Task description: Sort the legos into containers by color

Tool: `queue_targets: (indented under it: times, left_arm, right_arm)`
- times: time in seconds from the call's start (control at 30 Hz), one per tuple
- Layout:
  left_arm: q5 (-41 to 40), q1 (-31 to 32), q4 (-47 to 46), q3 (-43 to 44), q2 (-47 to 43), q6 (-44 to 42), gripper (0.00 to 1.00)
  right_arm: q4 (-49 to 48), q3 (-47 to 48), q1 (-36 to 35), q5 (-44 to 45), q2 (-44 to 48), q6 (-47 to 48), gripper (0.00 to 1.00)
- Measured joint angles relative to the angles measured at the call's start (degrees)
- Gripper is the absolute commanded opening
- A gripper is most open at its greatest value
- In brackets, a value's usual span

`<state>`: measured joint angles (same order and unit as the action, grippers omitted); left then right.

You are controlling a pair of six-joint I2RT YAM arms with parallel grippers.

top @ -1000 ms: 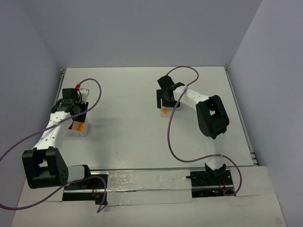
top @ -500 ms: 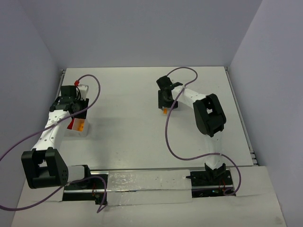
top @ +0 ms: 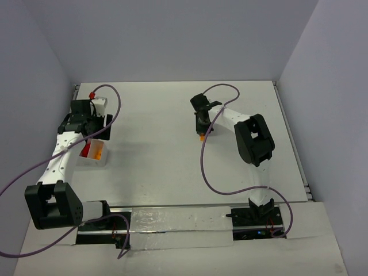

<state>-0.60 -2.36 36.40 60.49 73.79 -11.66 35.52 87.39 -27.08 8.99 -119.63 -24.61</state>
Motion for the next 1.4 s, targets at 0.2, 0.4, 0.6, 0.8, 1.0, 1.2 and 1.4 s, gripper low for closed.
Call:
queue_targets:
  times: [0.2,0.4,0.6,0.8,1.0,1.2,1.4]
  left_arm:
    - [10.6,-0.1,0.4,1.8,-0.2,2.2,0.99]
    - [27.1,0.3,-4.0,1.2,-2.0,8.1,0.99]
    - [34.7,9.2,-15.4,-1.8,-3.6,17.9,0.96]
    - [34.1,18.4,-22.7,0.2,2.9,25.2,0.81]
    - [27.2,27.6,-22.2,5.6,9.1,24.6,0.73]
    - [24.0,29.5,-22.0,7.2,9.7,24.6,0.71]
    - [20.7,29.9,-21.5,9.8,12.5,24.8,0.67]
  right_arm:
    - [-0.1,0.0,0.5,-4.8,0.2,0.0,0.0]
    - [0.6,3.2,1.5,-14.1,1.6,-1.5,0.0]
    - [-7.1,3.3,2.7,-26.0,7.5,-11.0,0.0]
    - [-17.5,-0.8,2.8,-36.8,11.2,-25.5,0.0]
    - [-22.6,-3.0,2.8,-42.3,11.0,-35.1,0.0]
    - [-27.3,-7.6,2.8,-45.8,10.8,-42.1,0.0]
    - [-30.0,-9.9,2.8,-47.6,10.8,-46.6,0.0]
